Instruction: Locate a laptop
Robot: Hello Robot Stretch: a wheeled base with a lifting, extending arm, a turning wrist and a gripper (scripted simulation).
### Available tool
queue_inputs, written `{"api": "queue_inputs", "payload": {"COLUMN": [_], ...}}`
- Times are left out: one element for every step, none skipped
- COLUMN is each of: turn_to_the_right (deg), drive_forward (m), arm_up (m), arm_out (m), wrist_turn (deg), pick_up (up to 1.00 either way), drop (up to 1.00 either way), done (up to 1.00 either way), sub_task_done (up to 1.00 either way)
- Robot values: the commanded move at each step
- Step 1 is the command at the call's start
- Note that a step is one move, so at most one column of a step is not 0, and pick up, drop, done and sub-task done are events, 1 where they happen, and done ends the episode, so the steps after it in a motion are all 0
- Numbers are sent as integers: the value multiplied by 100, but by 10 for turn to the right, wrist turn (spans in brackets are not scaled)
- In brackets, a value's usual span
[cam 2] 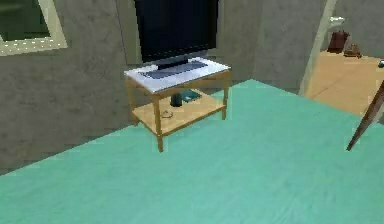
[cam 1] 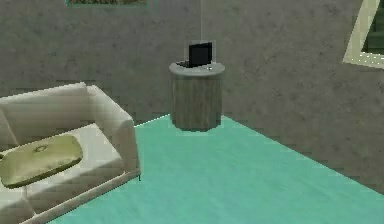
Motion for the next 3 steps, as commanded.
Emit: {"api": "queue_inputs", "payload": {"turn_to_the_right": [0, 180, 0], "drive_forward": [100, 0, 15], "arm_up": [0, 0, 0], "arm_out": [0, 0, 0], "wrist_turn": [0, 0, 0], "pick_up": [0, 0, 0], "drop": [0, 0, 0], "done": [0, 0, 0], "sub_task_done": [0, 0, 0]}}
